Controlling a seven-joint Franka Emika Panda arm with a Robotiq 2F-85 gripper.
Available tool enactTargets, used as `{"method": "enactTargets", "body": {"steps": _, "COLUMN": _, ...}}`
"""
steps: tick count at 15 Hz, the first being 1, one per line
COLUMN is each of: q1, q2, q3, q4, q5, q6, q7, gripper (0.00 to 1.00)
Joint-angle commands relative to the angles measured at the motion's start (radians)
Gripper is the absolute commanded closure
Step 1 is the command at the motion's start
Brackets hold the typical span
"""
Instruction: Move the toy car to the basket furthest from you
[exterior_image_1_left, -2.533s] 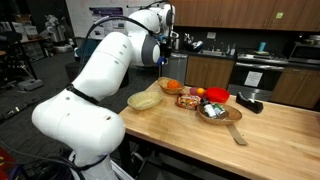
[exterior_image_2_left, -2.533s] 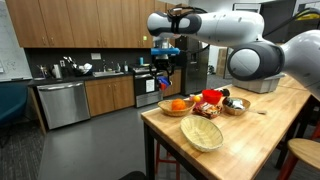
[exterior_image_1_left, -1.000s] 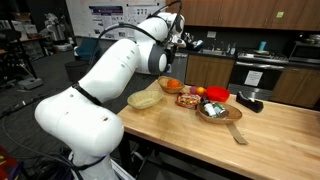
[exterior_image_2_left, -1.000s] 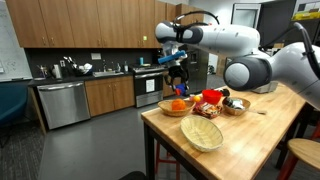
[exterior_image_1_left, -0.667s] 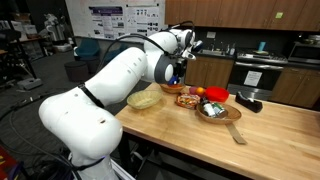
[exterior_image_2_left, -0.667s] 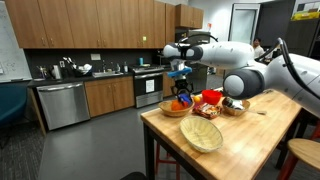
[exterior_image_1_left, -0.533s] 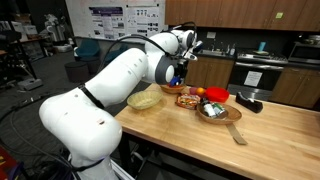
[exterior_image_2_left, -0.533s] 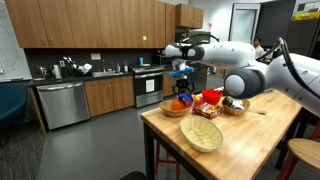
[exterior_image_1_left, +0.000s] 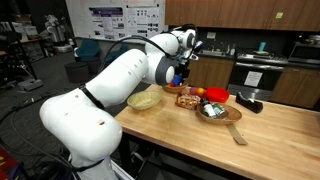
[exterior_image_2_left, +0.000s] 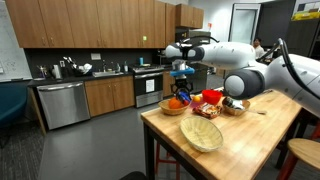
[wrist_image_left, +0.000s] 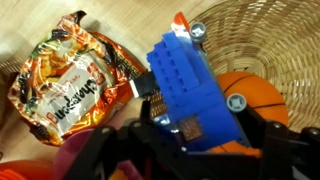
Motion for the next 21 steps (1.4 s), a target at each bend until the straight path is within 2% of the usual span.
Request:
{"method": "enactTargets", "body": {"steps": 1, "q1": -0.002, "q2": 0.025, "q3": -0.004, "q4": 0.011, "q5": -0.010, "q6": 0.051, "q7": -0.040, "gripper": 0.00}}
{"method": "enactTargets", "body": {"steps": 6, "q1": 0.001, "q2": 0.039, "q3": -0.009, "q4": 0.020, "q5": -0.018, "q6": 0.125, "q7": -0.096, "gripper": 0.00}}
{"method": "enactTargets", "body": {"steps": 7, "q1": 0.046, "q2": -0.017, "q3": 0.005, "q4": 0.044, "q5": -0.004, "q6": 0.069, "q7": -0.053, "gripper": 0.00}}
{"method": "enactTargets", "body": {"steps": 8, "q1": 0.060, "q2": -0.004, "q3": 0.007, "q4": 0.106, "q5": -0.008, "q6": 0.040, "q7": -0.040, "gripper": 0.00}}
{"method": "enactTargets", "body": {"steps": 9, "q1": 0.075, "q2": -0.061, "q3": 0.005, "q4": 0.032, "q5": -0.012, "q6": 0.077, "q7": -0.036, "gripper": 0.00}}
{"method": "enactTargets", "body": {"steps": 15, "q1": 0.210, "q2": -0.187, "q3": 0.005, "q4": 0.062, "q5": -0.029, "q6": 0.072, "q7": 0.038, "gripper": 0.00}}
{"method": "enactTargets", "body": {"steps": 16, "q1": 0.207, "q2": -0.195, "q3": 0.014, "q4": 0.032, "q5": -0.024, "q6": 0.092, "q7": 0.034, "gripper": 0.00}}
{"method": "enactTargets", "body": {"steps": 21, "q1": 0.207, "q2": -0.194, "q3": 0.014, "q4": 0.021, "q5": -0.024, "q6": 0.096, "q7": 0.034, "gripper": 0.00}}
